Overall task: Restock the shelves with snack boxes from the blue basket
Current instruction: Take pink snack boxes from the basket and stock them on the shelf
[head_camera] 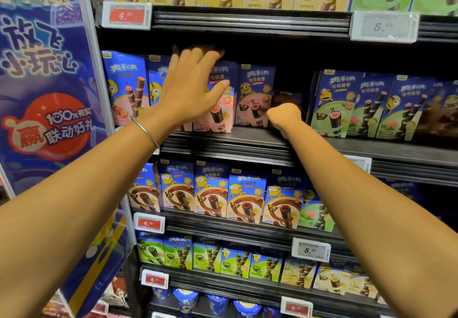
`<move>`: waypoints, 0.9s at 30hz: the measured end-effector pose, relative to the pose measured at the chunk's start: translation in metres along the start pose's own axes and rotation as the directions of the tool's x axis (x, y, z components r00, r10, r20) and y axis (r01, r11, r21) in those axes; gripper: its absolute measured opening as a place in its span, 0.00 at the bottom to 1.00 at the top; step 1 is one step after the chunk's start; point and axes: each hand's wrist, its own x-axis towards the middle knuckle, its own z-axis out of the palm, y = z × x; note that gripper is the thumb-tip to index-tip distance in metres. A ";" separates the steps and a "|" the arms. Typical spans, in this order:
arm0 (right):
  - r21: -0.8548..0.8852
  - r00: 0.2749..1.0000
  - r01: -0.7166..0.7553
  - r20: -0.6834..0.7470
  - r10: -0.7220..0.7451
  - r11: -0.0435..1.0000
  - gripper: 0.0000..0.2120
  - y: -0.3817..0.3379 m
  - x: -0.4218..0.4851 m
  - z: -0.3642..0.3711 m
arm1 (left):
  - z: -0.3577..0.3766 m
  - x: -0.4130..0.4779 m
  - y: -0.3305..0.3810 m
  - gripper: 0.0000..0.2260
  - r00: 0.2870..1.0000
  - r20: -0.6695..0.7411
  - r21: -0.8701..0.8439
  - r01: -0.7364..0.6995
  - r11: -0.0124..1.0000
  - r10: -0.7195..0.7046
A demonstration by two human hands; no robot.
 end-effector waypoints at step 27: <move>0.850 0.984 -0.141 0.176 -0.022 0.508 0.18 0.076 -0.206 -0.083 | 0.025 -0.167 0.081 0.18 0.764 0.404 -0.914 0.316 -0.255 -0.503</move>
